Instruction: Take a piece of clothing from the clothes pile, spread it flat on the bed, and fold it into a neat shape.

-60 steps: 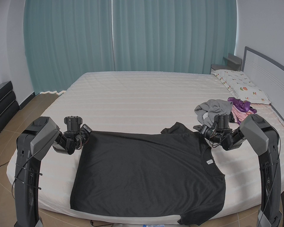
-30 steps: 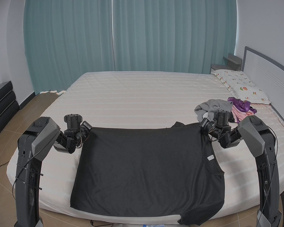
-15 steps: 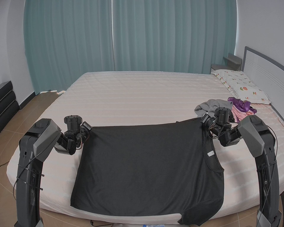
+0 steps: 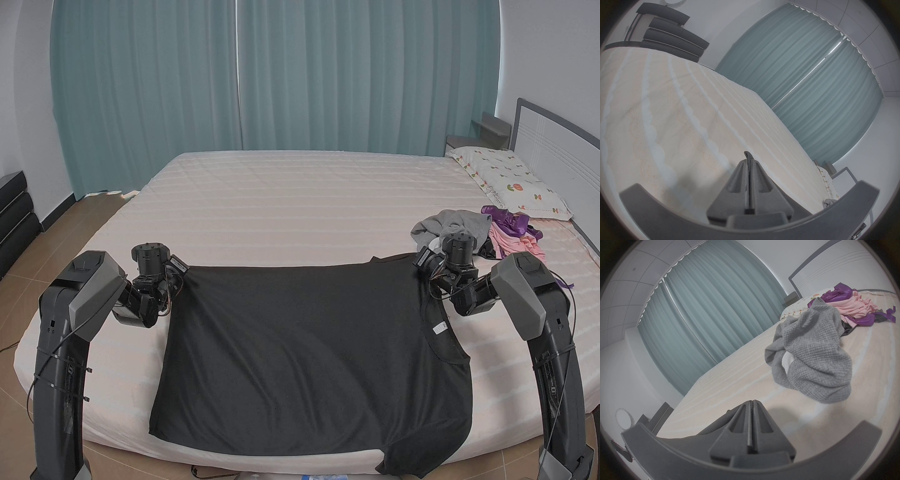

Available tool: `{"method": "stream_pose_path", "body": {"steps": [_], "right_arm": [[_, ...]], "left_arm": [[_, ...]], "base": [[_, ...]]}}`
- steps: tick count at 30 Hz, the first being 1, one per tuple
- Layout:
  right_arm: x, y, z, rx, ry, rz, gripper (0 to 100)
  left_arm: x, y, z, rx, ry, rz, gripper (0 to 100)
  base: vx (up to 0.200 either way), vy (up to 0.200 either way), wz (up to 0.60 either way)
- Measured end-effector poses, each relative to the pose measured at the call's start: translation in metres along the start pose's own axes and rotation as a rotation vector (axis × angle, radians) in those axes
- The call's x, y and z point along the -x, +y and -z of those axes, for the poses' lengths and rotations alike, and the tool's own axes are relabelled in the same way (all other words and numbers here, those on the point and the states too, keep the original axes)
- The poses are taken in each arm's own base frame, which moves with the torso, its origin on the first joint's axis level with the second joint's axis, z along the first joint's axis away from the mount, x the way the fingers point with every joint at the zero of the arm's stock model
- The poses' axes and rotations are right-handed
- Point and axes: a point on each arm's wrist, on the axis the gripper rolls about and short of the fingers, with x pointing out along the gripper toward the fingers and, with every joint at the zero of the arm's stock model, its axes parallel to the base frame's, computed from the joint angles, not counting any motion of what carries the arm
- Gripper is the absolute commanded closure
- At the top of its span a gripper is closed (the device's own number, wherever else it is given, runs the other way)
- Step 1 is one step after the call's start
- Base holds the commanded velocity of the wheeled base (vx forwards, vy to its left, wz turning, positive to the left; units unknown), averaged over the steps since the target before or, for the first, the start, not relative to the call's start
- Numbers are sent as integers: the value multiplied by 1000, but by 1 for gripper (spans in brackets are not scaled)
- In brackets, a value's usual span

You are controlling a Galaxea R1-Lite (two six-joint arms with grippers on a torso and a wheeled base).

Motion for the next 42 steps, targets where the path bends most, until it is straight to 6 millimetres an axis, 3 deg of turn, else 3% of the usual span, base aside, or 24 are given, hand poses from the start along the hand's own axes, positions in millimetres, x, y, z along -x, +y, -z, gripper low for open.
{"method": "stream_pose_path", "body": {"steps": [10,11,17,18,31,36,42], "right_arm": [[-6,-8,12,1,6,15,100],[-7,-8,13,2,8,18,0],[-8,-11,19,3,18,28,0],[-8,-12,20,2,20,29,0],[4,-16,13,-11,29,73,0],[30,-19,6,-31,77,95,0],[78,-21,-1,-84,167,75,0]], "left_arm": [[-2,0,4,-13,13,4,100],[-2,0,4,-21,14,5,100],[-4,3,8,-30,28,-6,100],[-4,4,10,-31,33,-9,0],[4,3,11,-26,56,-32,0],[23,-1,-5,11,64,-40,0],[62,2,-20,41,140,-45,0]], "base": [[0,0,0],[0,0,0],[0,0,0],[0,0,0],[0,0,0],[0,0,0],[0,0,0]]}}
